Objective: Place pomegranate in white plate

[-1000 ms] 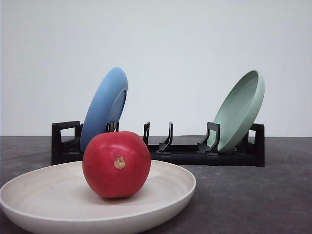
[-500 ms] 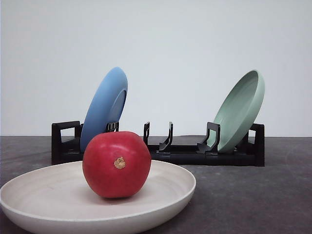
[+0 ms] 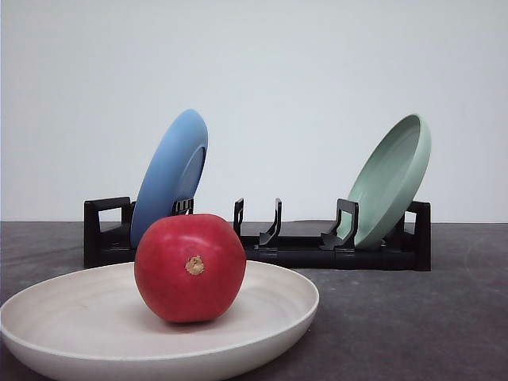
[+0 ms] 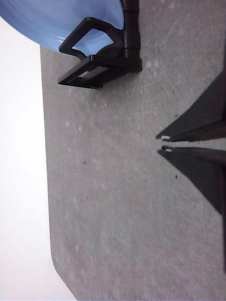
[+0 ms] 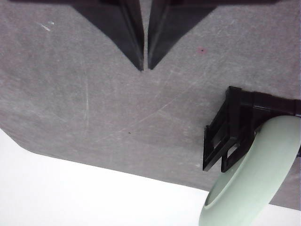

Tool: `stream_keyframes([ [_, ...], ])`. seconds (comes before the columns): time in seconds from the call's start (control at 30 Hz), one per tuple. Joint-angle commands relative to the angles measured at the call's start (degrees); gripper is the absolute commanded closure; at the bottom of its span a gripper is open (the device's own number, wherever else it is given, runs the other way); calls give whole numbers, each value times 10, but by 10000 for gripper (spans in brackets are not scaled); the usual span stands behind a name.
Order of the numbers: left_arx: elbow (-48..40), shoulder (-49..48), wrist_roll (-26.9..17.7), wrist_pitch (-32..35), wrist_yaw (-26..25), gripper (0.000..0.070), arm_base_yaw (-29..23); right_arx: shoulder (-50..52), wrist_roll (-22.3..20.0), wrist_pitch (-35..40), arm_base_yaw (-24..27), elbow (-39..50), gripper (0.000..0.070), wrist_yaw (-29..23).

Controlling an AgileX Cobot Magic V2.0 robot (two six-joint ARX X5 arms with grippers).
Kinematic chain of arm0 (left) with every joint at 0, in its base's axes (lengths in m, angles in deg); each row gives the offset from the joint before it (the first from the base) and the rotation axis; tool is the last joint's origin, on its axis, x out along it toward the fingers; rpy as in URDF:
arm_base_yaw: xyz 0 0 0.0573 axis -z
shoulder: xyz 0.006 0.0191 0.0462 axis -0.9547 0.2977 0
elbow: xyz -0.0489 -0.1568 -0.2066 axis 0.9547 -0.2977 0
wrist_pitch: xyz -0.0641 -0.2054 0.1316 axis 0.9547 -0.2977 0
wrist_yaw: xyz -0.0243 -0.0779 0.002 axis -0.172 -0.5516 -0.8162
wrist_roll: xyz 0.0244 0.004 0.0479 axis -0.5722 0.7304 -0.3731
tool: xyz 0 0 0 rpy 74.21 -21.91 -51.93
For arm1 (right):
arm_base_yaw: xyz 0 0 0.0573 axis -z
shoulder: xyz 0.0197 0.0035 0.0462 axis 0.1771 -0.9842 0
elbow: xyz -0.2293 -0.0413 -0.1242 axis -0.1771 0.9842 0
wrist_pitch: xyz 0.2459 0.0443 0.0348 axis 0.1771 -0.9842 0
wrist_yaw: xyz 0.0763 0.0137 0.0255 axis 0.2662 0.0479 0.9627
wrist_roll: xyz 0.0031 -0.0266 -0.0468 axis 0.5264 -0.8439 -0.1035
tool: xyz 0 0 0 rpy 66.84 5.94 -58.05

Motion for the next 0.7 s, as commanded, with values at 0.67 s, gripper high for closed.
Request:
stream_keyframes([
  [0.67, -5, -1, -8, -2, 2, 700, 0, 0, -4, 1, 1, 2, 693, 0],
])
